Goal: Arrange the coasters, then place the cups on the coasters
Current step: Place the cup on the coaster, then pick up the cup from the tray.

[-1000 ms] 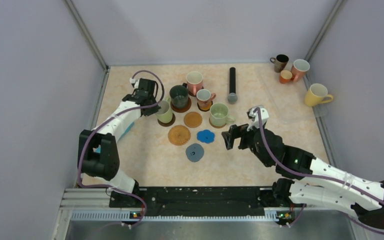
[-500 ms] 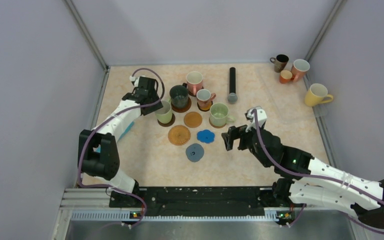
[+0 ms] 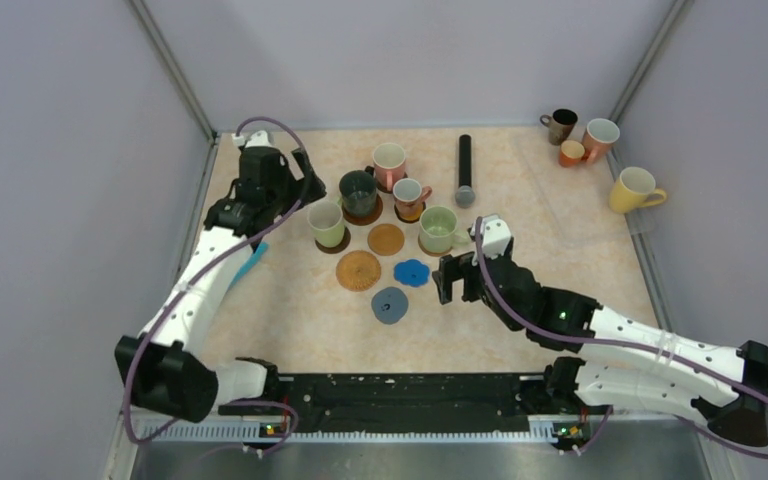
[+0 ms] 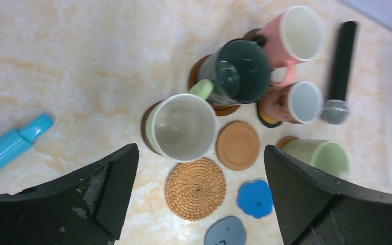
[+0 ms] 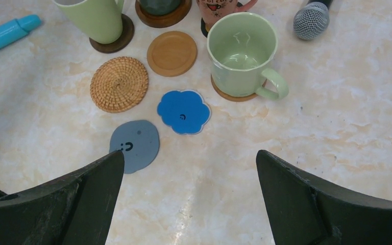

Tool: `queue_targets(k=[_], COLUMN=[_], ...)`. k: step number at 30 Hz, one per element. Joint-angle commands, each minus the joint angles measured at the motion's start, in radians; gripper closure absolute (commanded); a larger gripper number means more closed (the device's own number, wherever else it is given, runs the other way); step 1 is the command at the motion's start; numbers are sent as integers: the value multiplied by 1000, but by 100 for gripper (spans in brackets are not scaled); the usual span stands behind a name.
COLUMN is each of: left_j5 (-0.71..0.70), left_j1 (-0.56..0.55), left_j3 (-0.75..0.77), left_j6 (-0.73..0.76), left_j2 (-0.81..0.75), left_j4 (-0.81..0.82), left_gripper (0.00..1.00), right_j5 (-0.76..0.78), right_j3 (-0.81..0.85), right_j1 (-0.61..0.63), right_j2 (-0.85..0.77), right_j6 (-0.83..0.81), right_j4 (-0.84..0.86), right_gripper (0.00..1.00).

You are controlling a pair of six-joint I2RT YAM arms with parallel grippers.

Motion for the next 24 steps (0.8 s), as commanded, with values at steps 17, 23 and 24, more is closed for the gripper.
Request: queue_targets(k=[17, 23, 24], left_j5=[441, 394, 388], left_j1=[-11, -54, -59], left_j3=[-231, -318, -329], left_j6=[256, 269, 273], left_j2=[-439, -547, -561], left_j4=[22, 68, 68], left_gripper=[1, 1, 1], right_j5=[198, 177, 177], right_j3=[165, 256, 255], right_j1=[-142, -260, -279], right_j2=[182, 283, 298], right_j6=[-144, -201, -205], right_j4=[225, 214, 223], right_gripper=[1, 2, 2])
